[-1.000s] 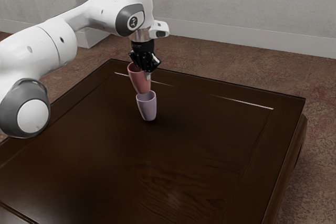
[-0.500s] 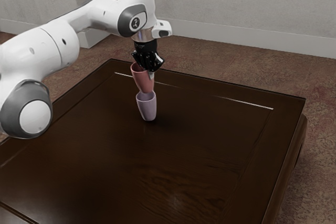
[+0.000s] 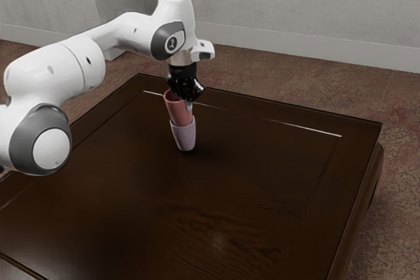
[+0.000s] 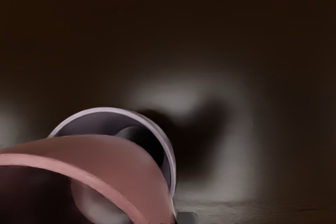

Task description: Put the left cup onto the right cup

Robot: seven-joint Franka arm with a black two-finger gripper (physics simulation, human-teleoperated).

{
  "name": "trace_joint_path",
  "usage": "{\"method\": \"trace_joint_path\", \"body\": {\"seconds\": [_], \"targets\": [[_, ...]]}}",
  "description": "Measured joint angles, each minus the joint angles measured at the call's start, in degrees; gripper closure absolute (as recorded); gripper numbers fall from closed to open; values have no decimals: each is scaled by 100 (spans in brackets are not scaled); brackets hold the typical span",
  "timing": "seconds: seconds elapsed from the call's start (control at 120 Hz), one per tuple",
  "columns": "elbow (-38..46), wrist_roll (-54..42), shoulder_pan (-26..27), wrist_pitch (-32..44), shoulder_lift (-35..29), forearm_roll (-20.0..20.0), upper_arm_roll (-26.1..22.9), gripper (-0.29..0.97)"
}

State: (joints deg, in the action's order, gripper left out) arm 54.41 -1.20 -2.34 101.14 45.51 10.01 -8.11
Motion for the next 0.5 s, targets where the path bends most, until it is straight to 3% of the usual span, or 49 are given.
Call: {"method": "trace_joint_path", "body": {"seconds": [0.058, 0.233, 0.35, 0.417, 0.5], "targets": [[0, -2, -3, 11, 26, 1, 0, 78], [-6, -14, -3, 24, 31, -35, 9, 40], [25, -21, 3, 20, -124, -44, 13, 23], [505, -20, 10, 21, -651, -95, 28, 17], [1660, -3, 13, 8, -1832, -242, 40, 11]]}}
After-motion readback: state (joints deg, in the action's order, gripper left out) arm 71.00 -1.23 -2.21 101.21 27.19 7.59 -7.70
